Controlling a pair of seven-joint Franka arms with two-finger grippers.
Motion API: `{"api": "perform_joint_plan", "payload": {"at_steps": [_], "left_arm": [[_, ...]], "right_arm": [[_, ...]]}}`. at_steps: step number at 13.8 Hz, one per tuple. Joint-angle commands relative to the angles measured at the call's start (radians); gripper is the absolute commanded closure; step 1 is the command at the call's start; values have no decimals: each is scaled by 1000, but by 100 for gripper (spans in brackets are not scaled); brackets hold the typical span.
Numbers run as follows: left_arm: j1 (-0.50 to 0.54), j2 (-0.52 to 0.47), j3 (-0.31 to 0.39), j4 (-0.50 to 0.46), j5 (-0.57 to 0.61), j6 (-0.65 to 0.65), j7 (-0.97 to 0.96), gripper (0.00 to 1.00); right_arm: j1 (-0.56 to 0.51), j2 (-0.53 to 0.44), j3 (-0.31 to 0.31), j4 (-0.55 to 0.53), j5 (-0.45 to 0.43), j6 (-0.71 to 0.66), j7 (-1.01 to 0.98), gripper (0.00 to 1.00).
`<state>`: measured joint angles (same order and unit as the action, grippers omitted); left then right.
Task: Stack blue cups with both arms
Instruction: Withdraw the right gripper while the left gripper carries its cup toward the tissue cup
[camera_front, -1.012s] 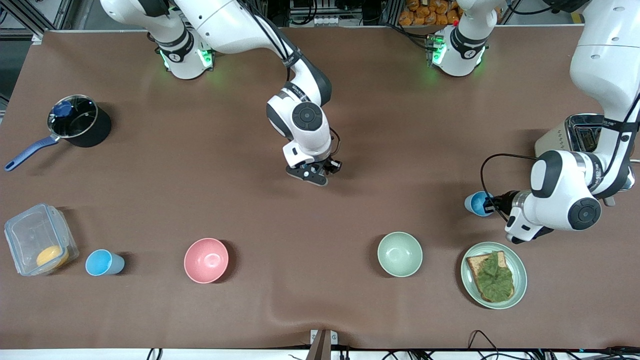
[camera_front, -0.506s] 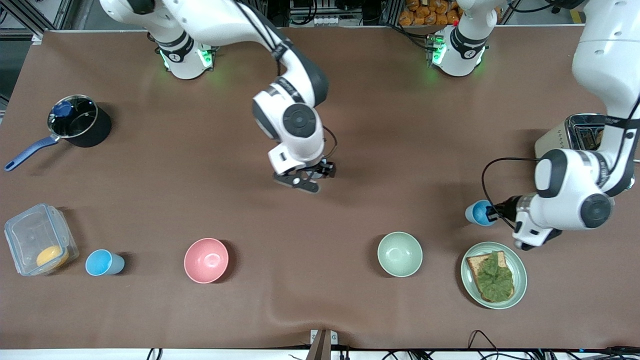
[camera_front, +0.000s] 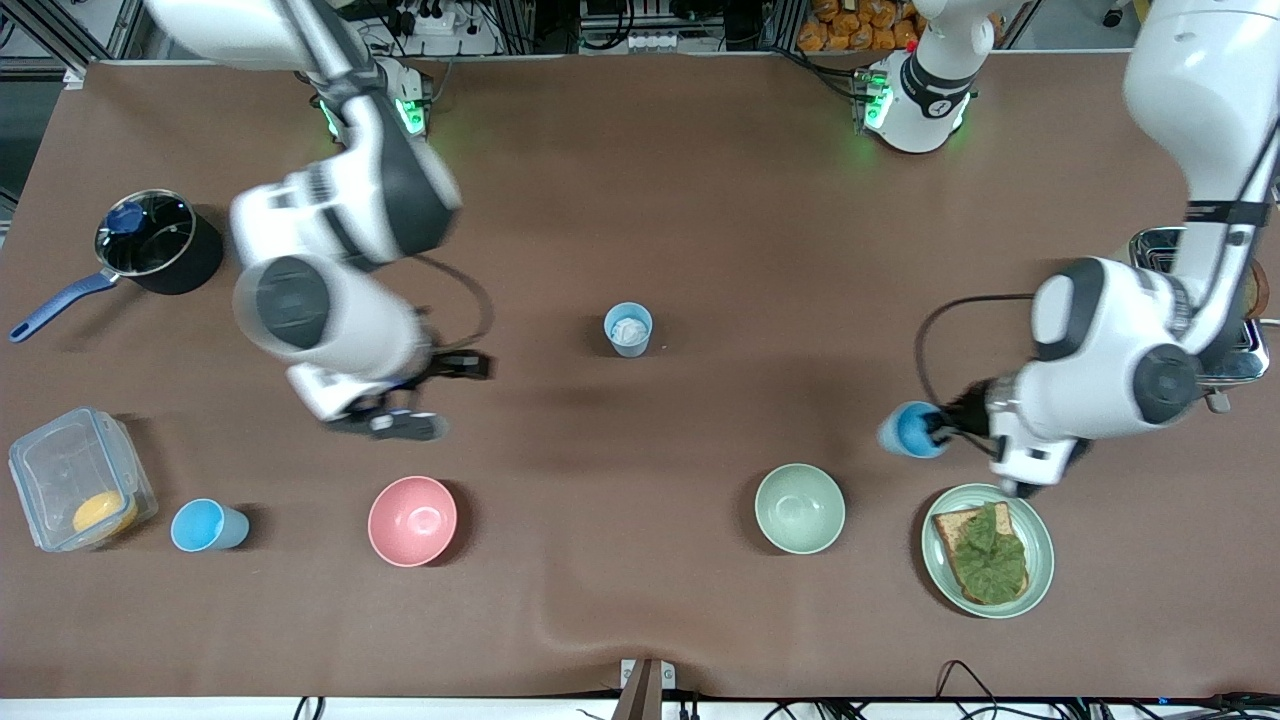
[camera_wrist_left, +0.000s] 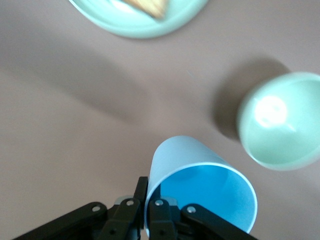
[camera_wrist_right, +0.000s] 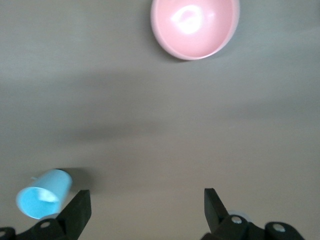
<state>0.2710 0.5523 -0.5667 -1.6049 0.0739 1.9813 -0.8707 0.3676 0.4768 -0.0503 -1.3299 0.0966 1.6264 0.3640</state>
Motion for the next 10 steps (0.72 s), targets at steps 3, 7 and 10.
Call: {"api": "perform_joint_plan", "payload": {"at_steps": [3,7,10], "left_arm": [[-41,-9,-127,22,-5,-1,-192,97],[-234,4,-114,22,1,39,-310,97],[-337,20,-113,22,58,56,-393,97]], "right_arm": [[-165,-150,23,-175,-21,12,-337,0],[-220,-269,24,-204,-110,12,-481,0],[-236,-381,24,-352,-124,52,-479,0]]}}
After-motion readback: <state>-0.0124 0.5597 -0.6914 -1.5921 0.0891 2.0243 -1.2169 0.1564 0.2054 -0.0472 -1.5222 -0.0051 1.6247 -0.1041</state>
